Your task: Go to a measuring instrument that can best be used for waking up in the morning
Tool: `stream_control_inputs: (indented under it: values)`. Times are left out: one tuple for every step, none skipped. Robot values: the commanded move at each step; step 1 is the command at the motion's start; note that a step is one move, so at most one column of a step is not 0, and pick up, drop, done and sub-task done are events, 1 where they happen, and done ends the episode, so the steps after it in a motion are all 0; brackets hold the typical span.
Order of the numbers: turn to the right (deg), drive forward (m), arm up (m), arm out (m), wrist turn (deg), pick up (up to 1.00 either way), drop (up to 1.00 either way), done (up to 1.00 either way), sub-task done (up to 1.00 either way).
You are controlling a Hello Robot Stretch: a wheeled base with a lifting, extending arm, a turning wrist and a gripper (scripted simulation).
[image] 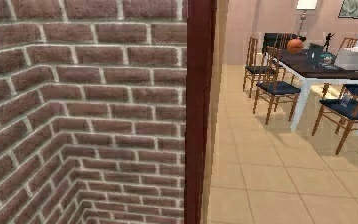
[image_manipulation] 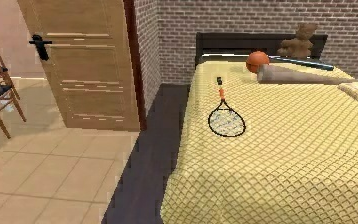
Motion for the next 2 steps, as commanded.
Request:
stream_control_inputs:
  values:
    - [45.0, 0.0, 0.0, 0.0, 0.0, 0.0, 0.0, 0.0, 0.0]
    - [21.0, 0.0, 0.0, 0.0, 0.0, 0.0, 0.0, 0.0, 0.0]
